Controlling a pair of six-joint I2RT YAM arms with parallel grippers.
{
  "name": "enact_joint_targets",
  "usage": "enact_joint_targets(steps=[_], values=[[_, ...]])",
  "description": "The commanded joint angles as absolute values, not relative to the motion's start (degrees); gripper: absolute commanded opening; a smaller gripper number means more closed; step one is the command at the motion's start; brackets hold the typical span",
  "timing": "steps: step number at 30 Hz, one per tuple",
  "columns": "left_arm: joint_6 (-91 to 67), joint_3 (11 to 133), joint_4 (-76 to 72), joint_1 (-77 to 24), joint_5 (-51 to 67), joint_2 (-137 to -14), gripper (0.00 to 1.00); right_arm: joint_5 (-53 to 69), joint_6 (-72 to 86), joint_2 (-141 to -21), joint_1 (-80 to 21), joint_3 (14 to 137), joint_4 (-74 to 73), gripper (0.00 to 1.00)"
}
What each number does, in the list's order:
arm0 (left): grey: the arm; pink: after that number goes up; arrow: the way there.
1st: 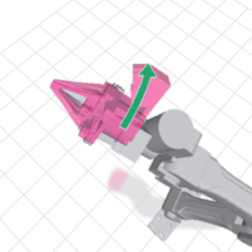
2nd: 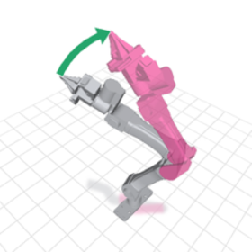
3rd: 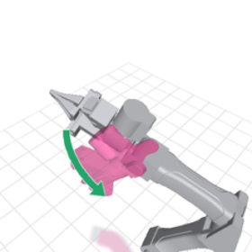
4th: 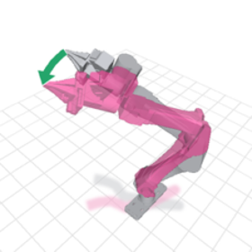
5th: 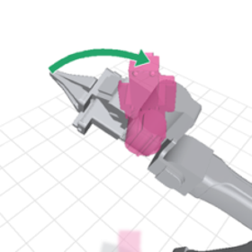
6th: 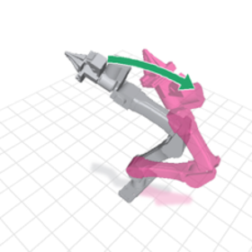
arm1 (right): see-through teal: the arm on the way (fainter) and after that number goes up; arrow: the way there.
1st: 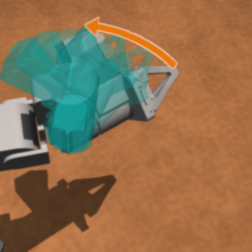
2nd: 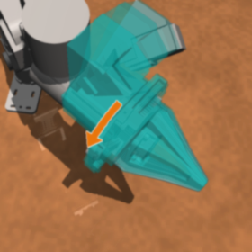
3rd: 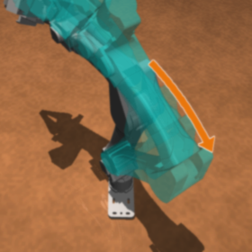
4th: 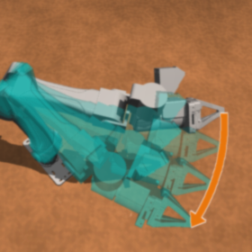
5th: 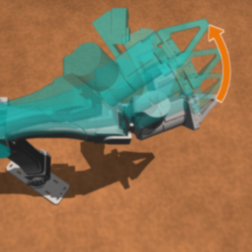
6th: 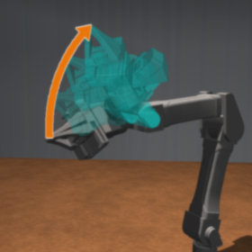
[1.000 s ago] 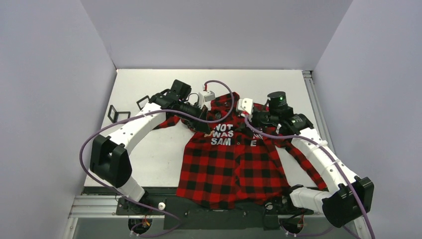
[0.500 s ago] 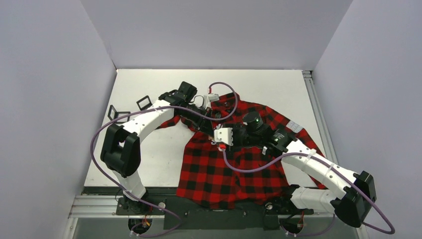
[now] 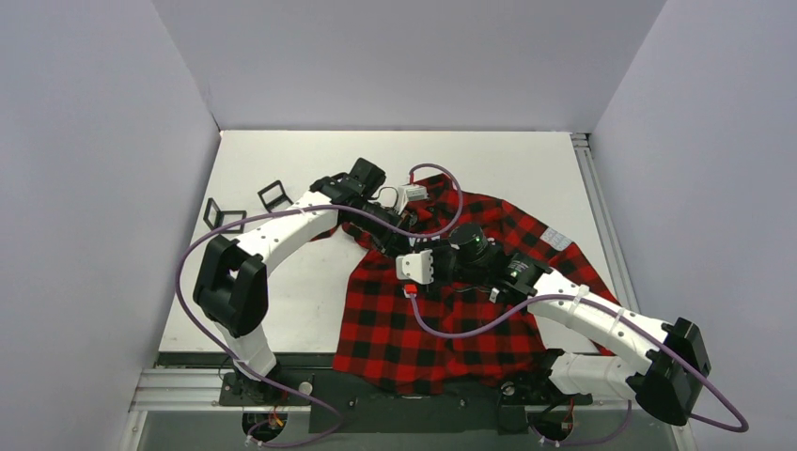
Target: Remove the brooch from the garment
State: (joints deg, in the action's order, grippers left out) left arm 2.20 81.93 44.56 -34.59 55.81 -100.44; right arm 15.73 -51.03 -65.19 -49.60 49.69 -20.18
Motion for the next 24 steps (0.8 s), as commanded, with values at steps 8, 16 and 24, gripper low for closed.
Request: enact_joint_targets(steps=[8,16,24], values=[[3.34,85.47,45.44,-34.89,58.57,-99.49,0.00,14.48,-53.00,-66.37,-51.39,48.86,-18.01,0.40],[3.51,85.36,45.56,-34.89,58.83,-99.29,0.00,13.18,-54.31,-67.46,-52.53,48.94,-18.13,0.23],[2.19,79.54,38.11,-27.90,47.00,-95.11,0.63,22.92,-45.56,-64.60,-46.79,47.35,-19.51,0.31]])
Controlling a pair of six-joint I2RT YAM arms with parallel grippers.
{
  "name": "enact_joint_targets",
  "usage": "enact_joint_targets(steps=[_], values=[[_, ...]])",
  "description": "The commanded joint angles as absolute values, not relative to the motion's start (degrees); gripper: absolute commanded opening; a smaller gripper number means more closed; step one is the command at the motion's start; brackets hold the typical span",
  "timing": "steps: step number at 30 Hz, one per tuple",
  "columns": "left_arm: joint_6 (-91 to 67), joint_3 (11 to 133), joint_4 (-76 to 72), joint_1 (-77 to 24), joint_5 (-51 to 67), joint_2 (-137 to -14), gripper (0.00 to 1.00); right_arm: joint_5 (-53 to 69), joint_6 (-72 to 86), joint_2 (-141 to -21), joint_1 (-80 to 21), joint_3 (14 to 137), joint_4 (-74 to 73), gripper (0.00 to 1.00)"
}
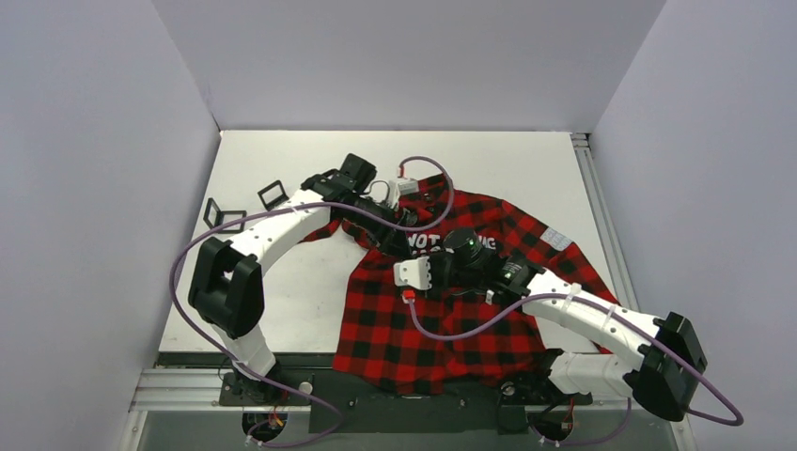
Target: Remove the brooch from the garment
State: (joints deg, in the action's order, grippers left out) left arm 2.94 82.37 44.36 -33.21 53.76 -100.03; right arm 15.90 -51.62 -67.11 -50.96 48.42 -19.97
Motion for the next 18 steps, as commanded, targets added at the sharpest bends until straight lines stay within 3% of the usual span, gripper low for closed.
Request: enact_joint_targets(steps=[1,4,13,15,18], values=[[1.80,77.56,36.72,-26.38,43.74,-94.57,0.73,24.07,-42.96,-64.23,-44.44,47.41,-20.37,0.33],[-0.49,75.25,31.37,-24.37,38.84,-93.41,0.82,30.78,-37.90,-63.13,-39.47,48.67,-23.18,0.35],[-5.04,75.75,21.45,-26.21,23.79,-95.35,0.82,47.96,-13.33,-59.19,-17.42,52.18,-24.64,0.36],[-2.37,75.65,21.03,-29.25,22.28,-96.04,0.82,55.73,-0.48,-59.05,-9.33,51.16,-16.79,0.36],[3.99,74.71,19.82,-31.91,26.17,-96.54,0.83,57.95,25.09,-58.85,4.64,47.89,4.92,0.40]])
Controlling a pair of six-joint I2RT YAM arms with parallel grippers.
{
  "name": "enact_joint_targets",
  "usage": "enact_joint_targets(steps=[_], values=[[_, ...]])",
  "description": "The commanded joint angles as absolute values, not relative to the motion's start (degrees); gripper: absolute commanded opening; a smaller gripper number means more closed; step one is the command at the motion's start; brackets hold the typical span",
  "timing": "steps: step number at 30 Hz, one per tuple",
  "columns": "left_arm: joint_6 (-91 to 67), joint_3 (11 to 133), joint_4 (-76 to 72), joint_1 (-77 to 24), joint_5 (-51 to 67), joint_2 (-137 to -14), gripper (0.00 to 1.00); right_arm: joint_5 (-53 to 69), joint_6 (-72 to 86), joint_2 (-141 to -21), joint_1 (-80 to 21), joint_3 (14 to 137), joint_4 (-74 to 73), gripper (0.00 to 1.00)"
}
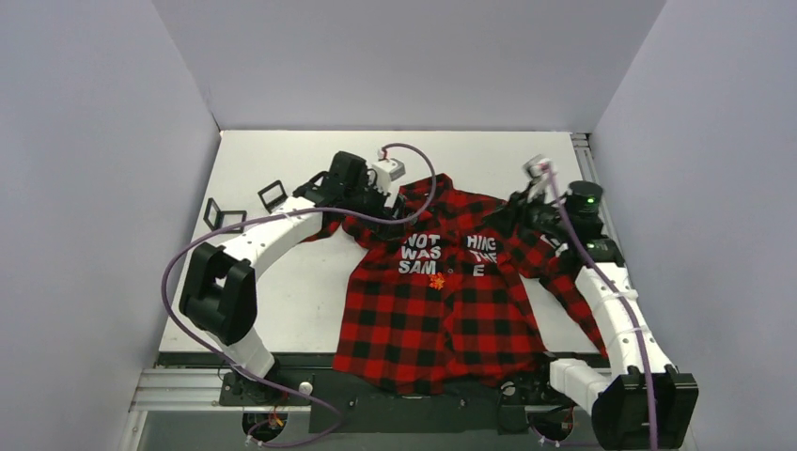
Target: Remove the brooch from the garment
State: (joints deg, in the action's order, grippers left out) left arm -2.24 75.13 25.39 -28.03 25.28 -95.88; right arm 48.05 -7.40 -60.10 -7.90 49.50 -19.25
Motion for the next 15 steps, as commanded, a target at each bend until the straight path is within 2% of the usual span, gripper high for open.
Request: enact_joint_targets(steps=[1,4,9,15], values=[[7.17,74.49,18.75,-32.39,29.04,-96.56,0.83,57.99,27.40,-59.38,6.45,47.50,6.77,0.40],[16.38,76.34,20.45,-37.20,29.80,-98.04,0.83,55.21,24.42,-61.12,10.43,49.58,1.60,0.41],[32.40,78.59,23.62,-44.95,28.14,-104.01,0.82,53.43,21.69,-62.64,10.81,50.05,-2.43,0.42],[39.66,79.73,23.39,-47.57,27.76,-110.08,0.80,53.68,18.81,-63.19,10.90,50.52,-5.08,0.42]])
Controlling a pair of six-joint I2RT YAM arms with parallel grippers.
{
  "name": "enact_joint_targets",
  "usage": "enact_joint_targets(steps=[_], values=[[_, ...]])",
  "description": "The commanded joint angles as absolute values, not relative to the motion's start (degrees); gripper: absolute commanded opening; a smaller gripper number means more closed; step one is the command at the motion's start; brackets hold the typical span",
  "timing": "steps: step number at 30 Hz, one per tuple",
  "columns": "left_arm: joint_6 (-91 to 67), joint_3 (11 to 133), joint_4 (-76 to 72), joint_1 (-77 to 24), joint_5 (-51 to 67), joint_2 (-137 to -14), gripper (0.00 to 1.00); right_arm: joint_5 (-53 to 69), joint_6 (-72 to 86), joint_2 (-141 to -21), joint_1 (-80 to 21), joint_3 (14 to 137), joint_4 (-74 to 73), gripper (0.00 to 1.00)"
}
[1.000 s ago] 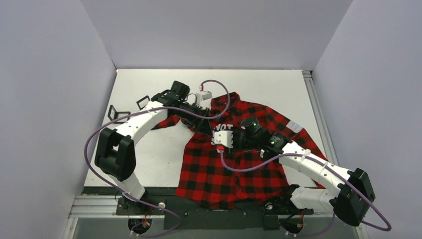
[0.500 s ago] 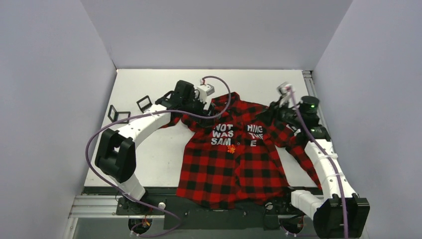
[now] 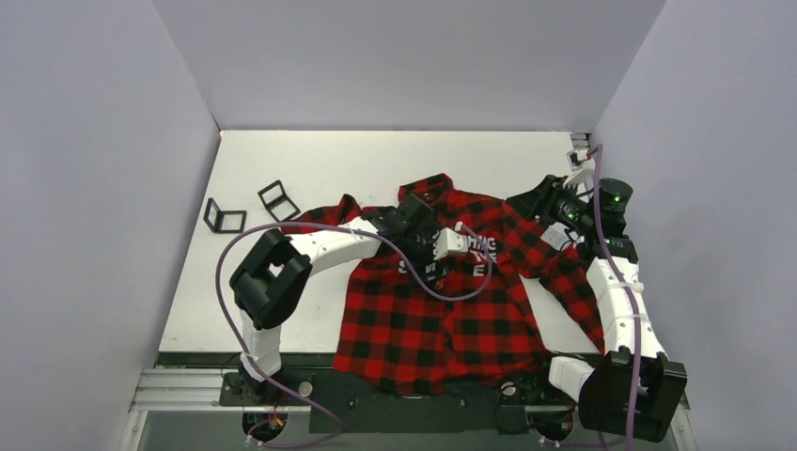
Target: Remove the brooch from the garment
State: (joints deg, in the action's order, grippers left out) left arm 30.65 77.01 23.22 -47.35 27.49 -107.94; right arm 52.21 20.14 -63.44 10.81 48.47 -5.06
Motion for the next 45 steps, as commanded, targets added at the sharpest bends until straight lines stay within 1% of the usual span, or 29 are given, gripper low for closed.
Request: enact_joint_targets(steps=[1,9,11,15,22,23,25,32,39,45], values=[[40.74,79.64,23.23,-47.83,27.29,-110.88,0.80,53.70,18.72,-63.10,10.90,50.49,-5.18,0.42],[41.89,79.10,19.90,-48.65,24.08,-114.43,0.78,55.44,19.18,-62.90,10.90,50.14,-4.84,0.42],[42.18,79.24,20.12,-48.76,24.16,-114.95,0.75,55.86,19.23,-62.82,10.90,50.08,-4.69,0.42],[42.76,78.04,20.42,-49.36,24.28,-113.97,0.64,56.43,18.83,-62.95,10.90,50.05,-4.97,0.42],[40.79,79.40,22.35,-49.67,24.31,-110.60,0.56,57.55,19.26,-63.17,10.73,49.97,-4.42,0.42],[40.70,79.78,22.82,-49.73,24.86,-110.45,0.53,57.56,19.25,-63.14,10.73,49.93,-4.40,0.42],[40.51,80.41,24.57,-49.97,25.59,-110.10,0.51,57.75,19.28,-63.28,10.72,49.91,-4.46,0.42],[41.33,79.76,25.13,-51.37,23.73,-111.85,0.48,58.18,19.30,-62.80,10.72,49.89,-4.63,0.42],[41.19,81.16,24.95,-50.98,22.85,-114.54,0.48,58.39,19.14,-62.39,10.75,49.75,-4.66,0.42],[40.82,81.59,25.16,-50.98,22.40,-116.09,0.44,58.70,18.49,-62.56,10.81,49.98,-5.26,0.42]])
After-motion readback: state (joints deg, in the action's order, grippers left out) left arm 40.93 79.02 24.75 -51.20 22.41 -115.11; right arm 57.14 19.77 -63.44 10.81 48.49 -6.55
